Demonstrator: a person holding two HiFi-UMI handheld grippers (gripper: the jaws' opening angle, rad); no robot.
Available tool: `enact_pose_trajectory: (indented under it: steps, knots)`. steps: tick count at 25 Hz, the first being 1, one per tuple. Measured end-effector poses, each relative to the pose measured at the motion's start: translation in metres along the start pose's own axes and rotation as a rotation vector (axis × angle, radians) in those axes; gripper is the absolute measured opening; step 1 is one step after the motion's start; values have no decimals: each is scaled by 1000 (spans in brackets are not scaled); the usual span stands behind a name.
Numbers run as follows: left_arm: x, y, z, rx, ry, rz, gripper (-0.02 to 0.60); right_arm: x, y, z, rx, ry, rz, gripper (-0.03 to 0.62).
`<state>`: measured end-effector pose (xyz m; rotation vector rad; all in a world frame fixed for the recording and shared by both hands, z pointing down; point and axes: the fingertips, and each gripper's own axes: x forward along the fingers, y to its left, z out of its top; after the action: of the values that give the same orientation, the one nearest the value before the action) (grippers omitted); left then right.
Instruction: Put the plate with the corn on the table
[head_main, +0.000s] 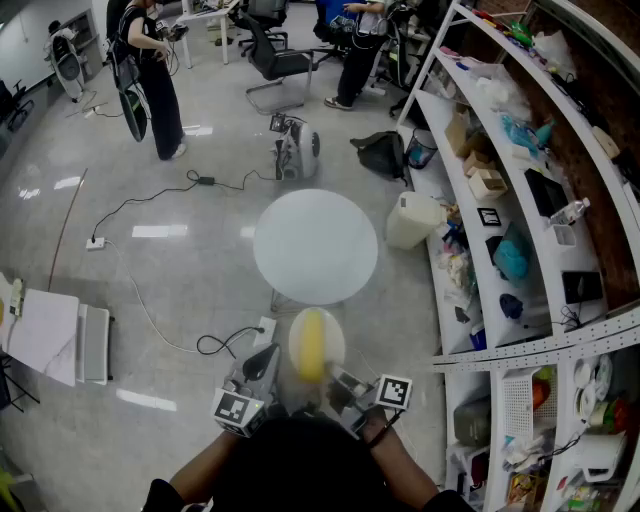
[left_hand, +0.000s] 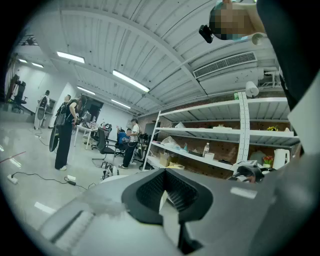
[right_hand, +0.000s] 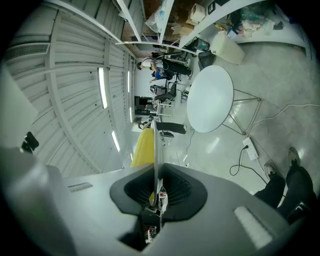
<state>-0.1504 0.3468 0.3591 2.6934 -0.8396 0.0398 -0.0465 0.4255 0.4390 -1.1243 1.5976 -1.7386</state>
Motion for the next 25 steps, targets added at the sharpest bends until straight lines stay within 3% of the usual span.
enact_pose_trajectory:
  steps: [16, 25]
  knots:
    - [3, 7, 3, -17, -8, 9, 6, 2, 1, 6, -8, -9, -14, 48]
    - [-5, 34, 12, -21, -16, 20, 6, 23, 9, 16, -18, -49, 1, 48]
